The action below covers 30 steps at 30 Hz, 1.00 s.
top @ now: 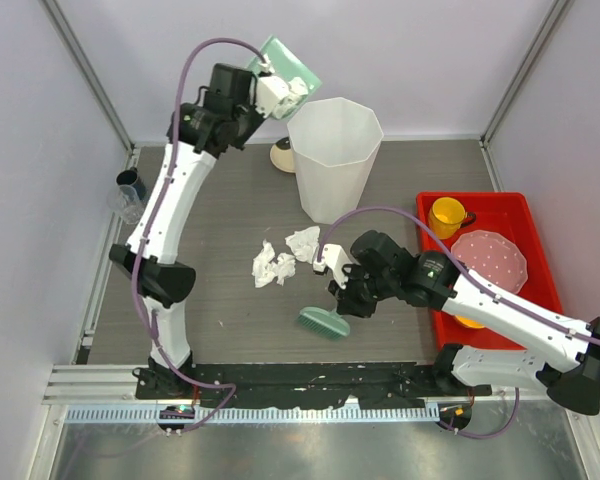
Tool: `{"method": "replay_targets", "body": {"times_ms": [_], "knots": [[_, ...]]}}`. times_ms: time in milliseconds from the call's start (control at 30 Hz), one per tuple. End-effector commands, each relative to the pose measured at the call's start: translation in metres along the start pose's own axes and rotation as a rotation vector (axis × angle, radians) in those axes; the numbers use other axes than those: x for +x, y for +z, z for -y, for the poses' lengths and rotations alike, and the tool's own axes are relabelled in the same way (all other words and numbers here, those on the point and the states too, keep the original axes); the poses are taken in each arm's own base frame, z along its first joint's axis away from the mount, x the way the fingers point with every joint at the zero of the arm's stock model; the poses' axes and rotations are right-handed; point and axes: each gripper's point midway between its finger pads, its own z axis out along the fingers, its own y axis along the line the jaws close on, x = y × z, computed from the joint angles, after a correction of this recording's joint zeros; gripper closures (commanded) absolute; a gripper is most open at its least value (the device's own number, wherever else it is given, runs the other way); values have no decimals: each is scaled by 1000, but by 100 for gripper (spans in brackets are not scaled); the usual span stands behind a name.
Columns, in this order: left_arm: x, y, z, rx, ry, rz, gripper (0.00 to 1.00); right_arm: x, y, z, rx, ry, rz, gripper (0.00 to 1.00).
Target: Sweep away the paper scraps from the table
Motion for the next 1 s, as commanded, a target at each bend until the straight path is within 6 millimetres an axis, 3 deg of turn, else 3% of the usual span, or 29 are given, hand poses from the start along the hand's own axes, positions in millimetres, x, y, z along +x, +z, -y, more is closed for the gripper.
{"method": "replay_targets", "body": {"times_ms": [0,167,200,233,267,333,500,533,567,633,667,800,967], "knots": [[-56,1,-2,-188,131,107,100,-21,0,-1,-10,15,83,99],[-88,13,-22,-454,342,82,100,-24,-3,-3,-15,30,103,99],[-89,6,-33,-531,361,54,100,-25,-5,-3,-14,31,115,99],[-105,-3,-47,-609,428,78,100,-25,-4,-5,-18,35,118,99],[-104,3,-45,-628,480,60,100,-26,-5,-5,-20,34,127,99],[-123,-17,-61,-736,564,87,100,-29,-6,-6,-23,23,145,99],[-130,-11,-56,-784,780,47,100,-45,-11,0,2,8,171,99],[-137,-20,-59,-812,798,83,100,-44,-9,1,6,11,160,99],[-135,-13,-53,-812,876,69,100,-41,-8,2,13,4,153,99],[-145,-25,-57,-889,899,110,100,-34,-4,6,32,3,135,99],[-148,-20,-52,-897,937,134,100,-33,-5,6,31,1,133,99],[-164,-33,-53,-982,1000,182,100,-35,-8,1,12,-9,152,99],[-165,-31,-40,-1019,1124,219,100,-33,-10,1,12,-14,156,99]]}}
